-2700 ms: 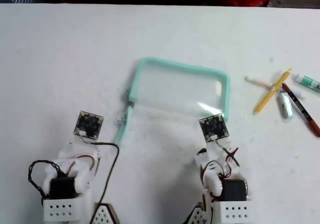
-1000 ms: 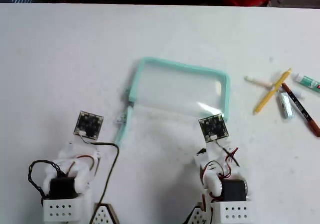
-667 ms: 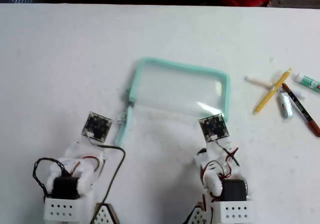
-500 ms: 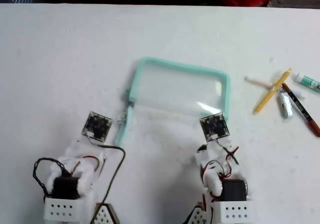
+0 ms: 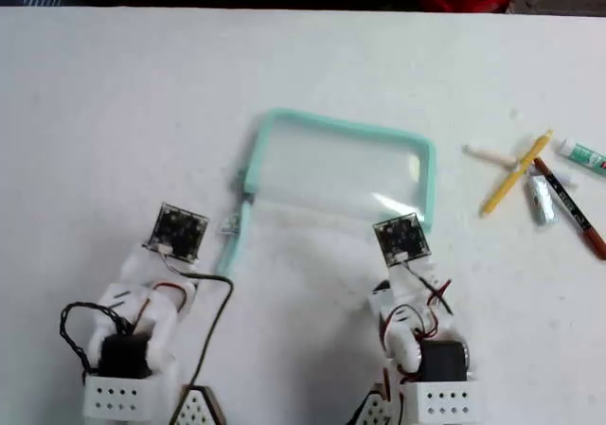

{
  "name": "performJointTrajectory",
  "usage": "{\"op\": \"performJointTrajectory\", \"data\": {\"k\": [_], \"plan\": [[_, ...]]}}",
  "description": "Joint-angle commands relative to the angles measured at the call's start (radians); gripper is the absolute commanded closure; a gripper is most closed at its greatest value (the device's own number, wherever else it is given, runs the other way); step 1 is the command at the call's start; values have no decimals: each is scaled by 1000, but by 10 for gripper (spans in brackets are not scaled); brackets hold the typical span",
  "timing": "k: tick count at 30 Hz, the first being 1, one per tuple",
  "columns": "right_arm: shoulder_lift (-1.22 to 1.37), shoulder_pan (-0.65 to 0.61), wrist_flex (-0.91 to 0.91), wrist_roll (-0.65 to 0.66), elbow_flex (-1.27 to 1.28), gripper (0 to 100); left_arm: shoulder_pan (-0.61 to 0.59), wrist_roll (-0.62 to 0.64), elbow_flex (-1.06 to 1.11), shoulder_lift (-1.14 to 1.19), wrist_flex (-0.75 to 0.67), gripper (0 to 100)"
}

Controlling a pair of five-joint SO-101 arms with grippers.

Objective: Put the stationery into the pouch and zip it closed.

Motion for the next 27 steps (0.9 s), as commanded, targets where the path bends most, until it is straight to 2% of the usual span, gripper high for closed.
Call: {"op": "performJointTrajectory", "data": {"k": [1,27], "plan": [[-7,-4,10,5,8,978,10,-8,-14,-10,-2,973],[-7,-4,10,5,8,978,7,-9,-5,-10,61,975]]}}
